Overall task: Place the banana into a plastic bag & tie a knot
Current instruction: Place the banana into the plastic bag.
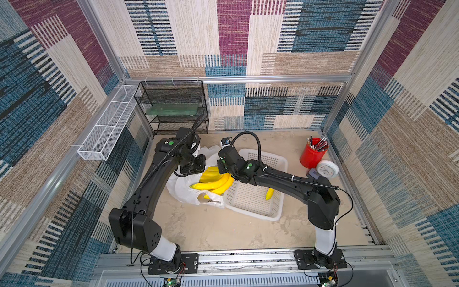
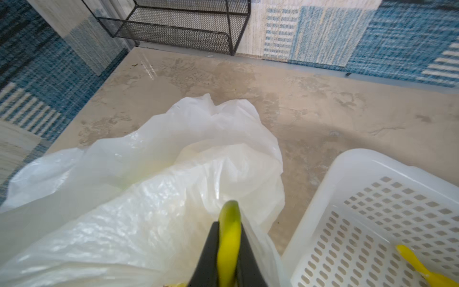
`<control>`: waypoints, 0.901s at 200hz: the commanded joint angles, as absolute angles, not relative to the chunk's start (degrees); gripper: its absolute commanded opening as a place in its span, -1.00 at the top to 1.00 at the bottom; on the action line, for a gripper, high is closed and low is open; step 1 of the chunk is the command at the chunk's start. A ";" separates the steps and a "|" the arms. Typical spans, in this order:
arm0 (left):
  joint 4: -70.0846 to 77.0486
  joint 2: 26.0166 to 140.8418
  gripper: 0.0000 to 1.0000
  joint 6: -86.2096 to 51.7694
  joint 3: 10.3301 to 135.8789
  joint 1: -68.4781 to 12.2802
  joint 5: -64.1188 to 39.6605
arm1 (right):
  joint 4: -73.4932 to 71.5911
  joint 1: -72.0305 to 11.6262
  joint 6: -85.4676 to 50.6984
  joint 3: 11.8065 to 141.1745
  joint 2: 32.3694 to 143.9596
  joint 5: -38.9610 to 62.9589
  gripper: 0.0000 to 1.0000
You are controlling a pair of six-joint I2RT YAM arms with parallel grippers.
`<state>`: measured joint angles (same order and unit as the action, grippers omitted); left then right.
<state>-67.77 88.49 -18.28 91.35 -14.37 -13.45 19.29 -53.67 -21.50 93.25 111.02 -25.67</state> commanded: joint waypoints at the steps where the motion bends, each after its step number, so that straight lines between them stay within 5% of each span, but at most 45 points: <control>1: -68.72 89.17 1.00 -18.46 92.80 -14.50 -13.31 | 17.07 -55.49 -20.85 92.51 111.04 -37.92 1.00; 82: -72.50 90.63 1.00 -17.14 93.99 -15.60 -7.19 | 20.37 -53.47 -25.31 88.35 102.13 -42.28 1.00; 140: -72.90 91.41 1.00 -20.05 96.69 -16.51 -8.98 | 29.82 -55.71 -26.45 96.79 110.77 -50.31 1.00; 180: -73.21 91.36 1.00 -22.55 97.44 -16.87 -11.63 | 23.20 -55.97 -25.64 100.49 113.36 -45.76 1.00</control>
